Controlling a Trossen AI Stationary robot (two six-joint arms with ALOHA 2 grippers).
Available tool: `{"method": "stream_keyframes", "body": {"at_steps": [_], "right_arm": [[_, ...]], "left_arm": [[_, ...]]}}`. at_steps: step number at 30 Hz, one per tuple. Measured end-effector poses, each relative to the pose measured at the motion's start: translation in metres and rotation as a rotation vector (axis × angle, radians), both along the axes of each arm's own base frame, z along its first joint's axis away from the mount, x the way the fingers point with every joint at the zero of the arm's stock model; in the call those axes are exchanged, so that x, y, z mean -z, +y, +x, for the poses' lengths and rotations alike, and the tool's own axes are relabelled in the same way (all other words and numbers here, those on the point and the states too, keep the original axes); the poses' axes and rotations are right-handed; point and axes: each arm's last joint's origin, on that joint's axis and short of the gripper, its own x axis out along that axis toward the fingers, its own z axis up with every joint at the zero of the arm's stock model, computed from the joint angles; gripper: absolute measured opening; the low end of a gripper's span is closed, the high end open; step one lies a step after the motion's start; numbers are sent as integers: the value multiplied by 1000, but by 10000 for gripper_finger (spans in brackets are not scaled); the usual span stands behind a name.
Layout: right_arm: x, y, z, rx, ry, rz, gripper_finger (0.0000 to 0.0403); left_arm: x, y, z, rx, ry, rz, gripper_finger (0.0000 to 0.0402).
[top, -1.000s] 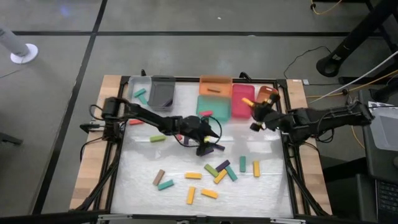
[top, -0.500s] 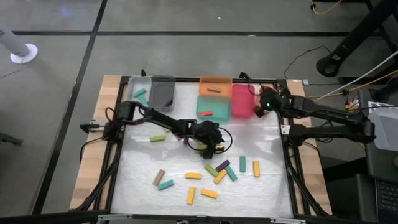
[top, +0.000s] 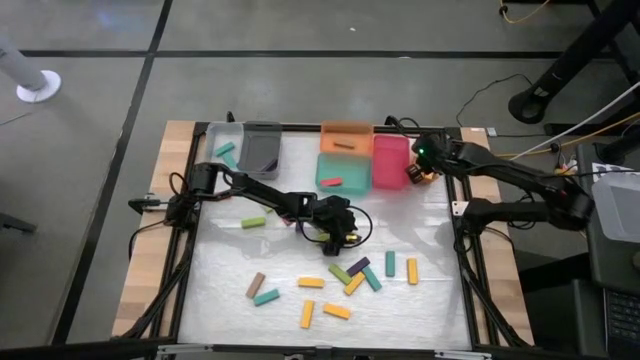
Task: Sort blocks
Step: Put the yellow block into the right orange bin, then put the violet block into the black bin
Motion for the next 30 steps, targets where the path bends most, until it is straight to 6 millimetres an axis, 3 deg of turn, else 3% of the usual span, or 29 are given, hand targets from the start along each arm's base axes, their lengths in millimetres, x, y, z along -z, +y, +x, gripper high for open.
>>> {"method": "stream_keyframes", "body": {"at_steps": [12,18,23,26,30], "right_arm": [[10,-3,7,-15,29,60,172],[9,-3,7,-30,36,66,185],[-15,-1,12,-80,42,62,176],[-33,4,21,-131,-5,30,172],[-53,18,35,-228,-72,-9,170]], "left_arm": [[5,1,-4,-6,68,49,205],[6,1,-5,-6,78,50,143],[6,2,-5,-20,83,36,44],[1,3,-6,-51,83,5,38],[-26,9,-9,-86,37,-24,42]]}}
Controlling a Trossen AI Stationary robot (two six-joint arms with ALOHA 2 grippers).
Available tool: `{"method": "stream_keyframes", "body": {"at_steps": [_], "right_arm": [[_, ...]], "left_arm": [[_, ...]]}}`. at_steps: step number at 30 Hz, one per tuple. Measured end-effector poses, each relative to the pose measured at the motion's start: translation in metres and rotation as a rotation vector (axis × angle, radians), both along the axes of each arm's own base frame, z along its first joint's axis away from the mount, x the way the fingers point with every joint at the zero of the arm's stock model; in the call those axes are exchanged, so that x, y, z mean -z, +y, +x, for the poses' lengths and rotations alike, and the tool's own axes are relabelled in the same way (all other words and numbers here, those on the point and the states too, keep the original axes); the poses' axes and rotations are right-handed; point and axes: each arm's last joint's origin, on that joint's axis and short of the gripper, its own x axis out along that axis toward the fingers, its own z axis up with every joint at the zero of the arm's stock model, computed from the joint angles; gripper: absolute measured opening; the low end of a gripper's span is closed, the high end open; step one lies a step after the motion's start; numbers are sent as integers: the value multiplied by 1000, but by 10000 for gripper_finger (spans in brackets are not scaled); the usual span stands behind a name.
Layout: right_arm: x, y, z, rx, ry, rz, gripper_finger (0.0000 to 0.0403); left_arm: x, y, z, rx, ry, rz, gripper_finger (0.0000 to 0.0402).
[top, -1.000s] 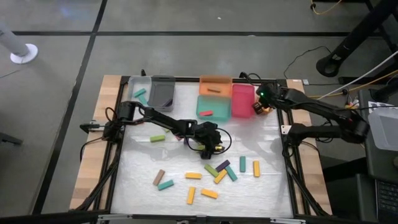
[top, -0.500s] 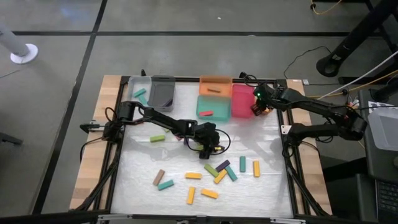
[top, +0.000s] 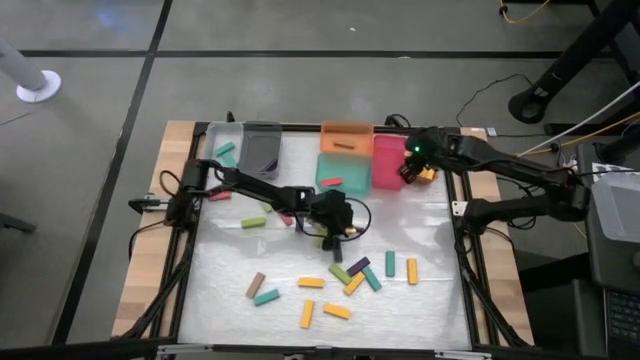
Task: Sort blocks
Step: Put the violet block into the black bin
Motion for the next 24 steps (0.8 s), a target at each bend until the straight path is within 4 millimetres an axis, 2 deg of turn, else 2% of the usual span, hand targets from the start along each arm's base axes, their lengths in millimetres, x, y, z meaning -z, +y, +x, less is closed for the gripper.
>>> {"method": "stream_keyframes", "body": {"at_steps": [5,8,13,18,24], "right_arm": [[-5,26,12,-118,-46,47,170],[-4,45,18,-195,-77,126,170],[0,75,23,-239,-130,220,170],[13,101,21,-196,-150,306,170],[39,126,16,-124,-152,388,170]], "left_arm": [[-49,11,-19,-11,-2,19,42],[-80,23,-40,-48,27,30,42],[-122,42,-83,-217,119,118,43],[-149,60,-128,-420,234,208,45],[-156,87,-165,-709,392,317,47]]}}
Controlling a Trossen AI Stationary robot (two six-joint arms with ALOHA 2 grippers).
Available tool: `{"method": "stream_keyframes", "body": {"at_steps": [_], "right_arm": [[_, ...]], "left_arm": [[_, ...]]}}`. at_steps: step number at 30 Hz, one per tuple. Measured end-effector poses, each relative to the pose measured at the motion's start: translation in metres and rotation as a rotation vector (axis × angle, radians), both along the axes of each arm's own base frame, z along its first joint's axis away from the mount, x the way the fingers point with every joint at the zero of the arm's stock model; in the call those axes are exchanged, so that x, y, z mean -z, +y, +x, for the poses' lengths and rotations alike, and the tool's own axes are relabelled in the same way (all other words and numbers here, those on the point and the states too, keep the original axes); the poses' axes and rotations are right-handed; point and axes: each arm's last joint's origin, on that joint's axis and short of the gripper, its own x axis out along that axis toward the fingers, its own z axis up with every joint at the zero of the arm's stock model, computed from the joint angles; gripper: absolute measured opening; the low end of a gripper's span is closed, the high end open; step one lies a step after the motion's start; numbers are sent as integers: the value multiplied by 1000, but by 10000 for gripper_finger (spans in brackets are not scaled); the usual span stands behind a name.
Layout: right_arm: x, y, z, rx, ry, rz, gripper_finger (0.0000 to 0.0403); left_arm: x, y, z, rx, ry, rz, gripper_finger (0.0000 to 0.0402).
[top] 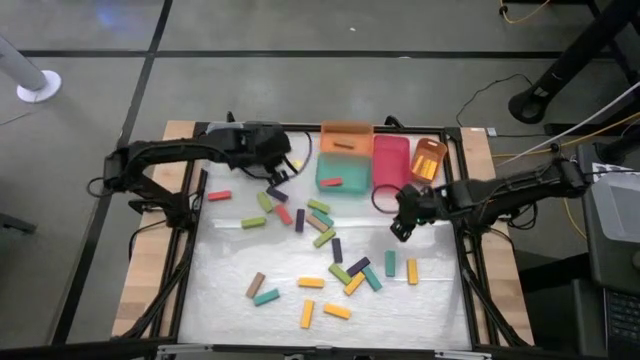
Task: Sort blocks
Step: Put the violet block into the black bin
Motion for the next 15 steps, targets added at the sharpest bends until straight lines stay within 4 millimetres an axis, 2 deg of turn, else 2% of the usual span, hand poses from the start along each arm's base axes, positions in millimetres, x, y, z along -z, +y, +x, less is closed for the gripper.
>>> {"method": "stream_keyframes", "body": {"at_steps": [4,8,15], "right_arm": [[16,15,0,22,-11,45,170],[29,29,4,15,-30,98,170],[45,52,16,3,-19,140,170]], "left_arm": [[8,20,-11,-110,37,7,52],[25,36,-21,-181,88,-13,50],[60,53,-35,-256,110,-25,72]]}}
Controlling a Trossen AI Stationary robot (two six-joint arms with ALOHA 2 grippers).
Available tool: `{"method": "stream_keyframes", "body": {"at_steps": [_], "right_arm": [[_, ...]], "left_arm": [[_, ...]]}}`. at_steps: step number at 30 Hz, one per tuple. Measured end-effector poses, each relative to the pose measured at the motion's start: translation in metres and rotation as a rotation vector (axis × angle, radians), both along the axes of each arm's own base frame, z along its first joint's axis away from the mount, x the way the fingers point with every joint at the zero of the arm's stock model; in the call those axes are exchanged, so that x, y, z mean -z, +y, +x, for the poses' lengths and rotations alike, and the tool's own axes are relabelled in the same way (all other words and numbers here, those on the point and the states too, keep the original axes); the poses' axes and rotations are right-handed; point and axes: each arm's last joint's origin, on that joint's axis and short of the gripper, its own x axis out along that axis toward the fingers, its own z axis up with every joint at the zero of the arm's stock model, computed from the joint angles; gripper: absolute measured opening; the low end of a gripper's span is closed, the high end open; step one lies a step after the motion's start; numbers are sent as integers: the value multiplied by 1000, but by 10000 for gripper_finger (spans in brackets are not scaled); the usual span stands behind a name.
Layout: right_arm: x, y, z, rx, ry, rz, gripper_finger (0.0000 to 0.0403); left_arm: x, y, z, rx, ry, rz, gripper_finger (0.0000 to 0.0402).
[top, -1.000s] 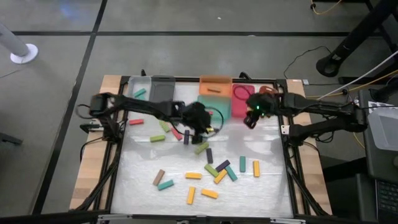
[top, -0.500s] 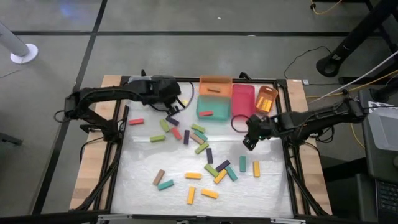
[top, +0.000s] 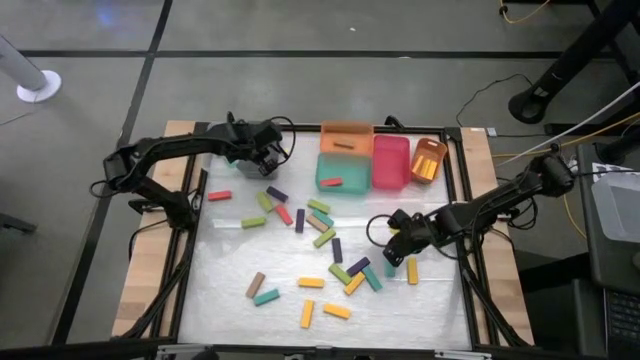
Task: Sort blocks
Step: Put the violet block into the black bin, then put the light blue block into the transparent bin
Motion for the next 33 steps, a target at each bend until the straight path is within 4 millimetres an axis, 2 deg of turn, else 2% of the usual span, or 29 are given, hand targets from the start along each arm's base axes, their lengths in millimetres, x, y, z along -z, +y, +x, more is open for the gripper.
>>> {"method": "stream_keyframes", "body": {"at_steps": [8,16,26,29,33], "right_arm": [[21,11,6,112,121,109,170],[40,16,14,151,183,142,170],[61,20,21,174,248,127,170],[62,19,20,159,259,116,155],[60,20,23,124,249,98,106]], "left_arm": [[25,7,-6,-31,-33,20,118],[27,11,-8,-66,-47,19,162],[27,10,-8,-58,-59,0,166],[27,9,-7,-44,-73,-25,166],[28,7,-4,0,-129,-118,166]]}}
